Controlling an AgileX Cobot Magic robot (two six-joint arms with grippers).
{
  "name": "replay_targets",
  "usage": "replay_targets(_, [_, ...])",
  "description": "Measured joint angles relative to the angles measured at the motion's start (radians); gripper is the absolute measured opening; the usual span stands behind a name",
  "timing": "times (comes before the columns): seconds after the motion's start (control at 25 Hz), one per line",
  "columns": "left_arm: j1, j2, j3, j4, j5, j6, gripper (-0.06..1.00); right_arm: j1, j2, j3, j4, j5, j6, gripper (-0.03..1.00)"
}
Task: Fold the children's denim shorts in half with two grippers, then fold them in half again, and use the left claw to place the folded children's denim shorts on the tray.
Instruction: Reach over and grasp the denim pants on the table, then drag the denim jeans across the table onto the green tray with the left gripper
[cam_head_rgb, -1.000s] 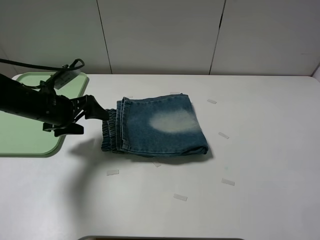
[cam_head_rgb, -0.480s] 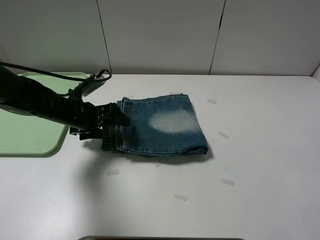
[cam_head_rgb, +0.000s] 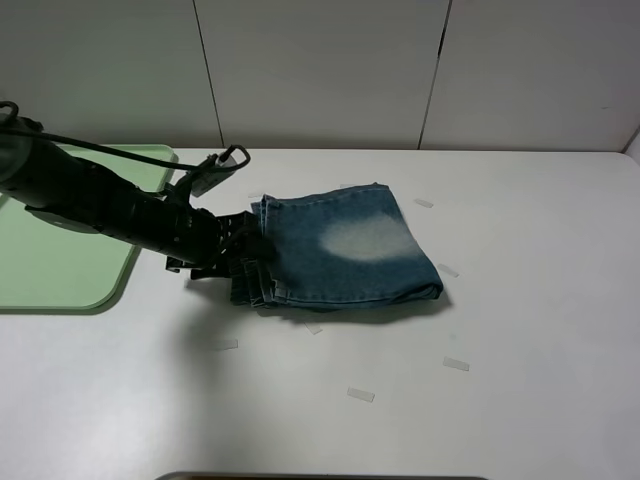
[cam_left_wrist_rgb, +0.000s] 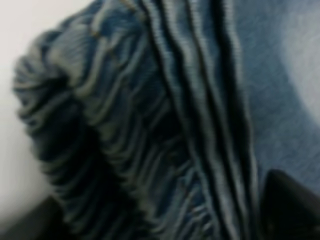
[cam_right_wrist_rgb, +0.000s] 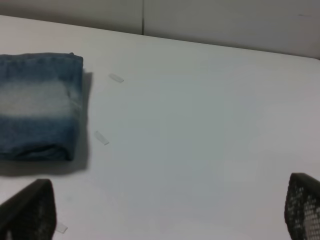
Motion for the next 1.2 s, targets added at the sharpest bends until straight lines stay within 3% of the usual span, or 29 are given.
replay_targets(0.12, [0.000, 0.005, 0.000, 0.000, -0.004, -0.010, 0.34, 0.000, 0.000, 0.000, 0.000, 0.000, 0.000, 0.69])
replay_targets(0.24, [0.000, 0.005, 0.000, 0.000, -0.003, -0.038, 0.18, 0.000, 0.000, 0.000, 0.000, 0.000, 0.000, 0.69])
replay_targets(0.4, [0.000, 0.005, -0.002, 0.041, -0.011, -0.090, 0.18, 0.000, 0.000, 0.000, 0.000, 0.000, 0.000, 0.69])
replay_targets(0.52, [0.000, 0.004, -0.026, 0.150, -0.016, -0.177, 0.18, 0.000, 0.000, 0.000, 0.000, 0.000, 0.000, 0.69])
replay_targets(0.6, [0.002, 0.001, -0.054, 0.262, -0.017, -0.276, 0.18, 0.000, 0.000, 0.000, 0.000, 0.000, 0.000, 0.69])
replay_targets(0.76, [0.003, -0.016, -0.127, 0.591, -0.019, -0.540, 0.17, 0.000, 0.000, 0.000, 0.000, 0.000, 0.000, 0.69])
replay_targets(1.0, [0.012, -0.066, -0.258, 1.221, -0.026, -1.008, 0.17, 0.000, 0.000, 0.000, 0.000, 0.000, 0.000, 0.69])
replay_targets(1.2, [0.014, -0.100, -0.341, 1.618, 0.038, -1.265, 0.16, 0.000, 0.000, 0.000, 0.000, 0.000, 0.000, 0.69])
